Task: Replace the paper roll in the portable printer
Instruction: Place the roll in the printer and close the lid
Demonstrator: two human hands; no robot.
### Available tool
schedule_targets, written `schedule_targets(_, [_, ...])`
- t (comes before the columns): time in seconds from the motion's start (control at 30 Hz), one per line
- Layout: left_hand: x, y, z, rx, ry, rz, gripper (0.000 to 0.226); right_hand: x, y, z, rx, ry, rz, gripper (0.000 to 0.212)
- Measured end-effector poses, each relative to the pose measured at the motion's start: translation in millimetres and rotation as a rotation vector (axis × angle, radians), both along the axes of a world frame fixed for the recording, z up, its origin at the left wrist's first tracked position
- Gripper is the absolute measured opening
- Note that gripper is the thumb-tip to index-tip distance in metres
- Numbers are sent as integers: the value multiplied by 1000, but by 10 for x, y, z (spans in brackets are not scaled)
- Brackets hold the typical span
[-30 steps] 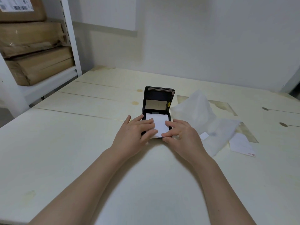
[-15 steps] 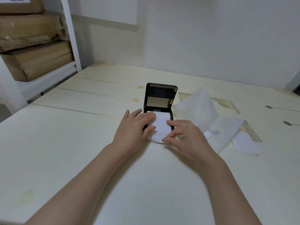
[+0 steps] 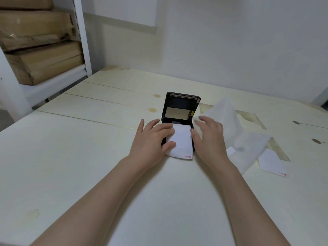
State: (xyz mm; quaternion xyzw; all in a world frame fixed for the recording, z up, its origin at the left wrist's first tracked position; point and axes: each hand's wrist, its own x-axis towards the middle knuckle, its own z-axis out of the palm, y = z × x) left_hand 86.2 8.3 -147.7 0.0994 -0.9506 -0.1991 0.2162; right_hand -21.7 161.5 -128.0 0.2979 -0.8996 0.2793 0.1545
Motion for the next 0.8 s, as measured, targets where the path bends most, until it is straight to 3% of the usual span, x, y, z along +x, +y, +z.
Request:
schedule_targets(0.1, [0, -4, 9, 30, 10, 9, 48, -54, -42, 167, -268, -32, -32, 45])
schedule_targets(0.2, [-5, 6, 33, 75, 25, 16, 68, -144, -132, 464, -306, -185, 121, 53])
schedule_targets(0.27, [-12, 12, 33, 83, 48, 19, 82, -185, -193, 571, -236, -261, 203, 49])
schedule_targets(0.33, [-10, 12, 26, 85, 95, 50, 97, -204, -211, 566, -235, -218, 219, 41])
schedule_targets(0.4, [-6, 12, 24, 85, 143, 107, 113, -177, -177, 516, -365, -206, 187, 32])
schedule_targets(0.5, [-8, 24, 34, 65, 171, 166, 128, -100, -84, 458, -552, -344, 173, 22])
schedule_targets(0.8, [-4, 9, 72, -107, 202, 119, 121, 126, 223, 105, -528, -423, 402, 31])
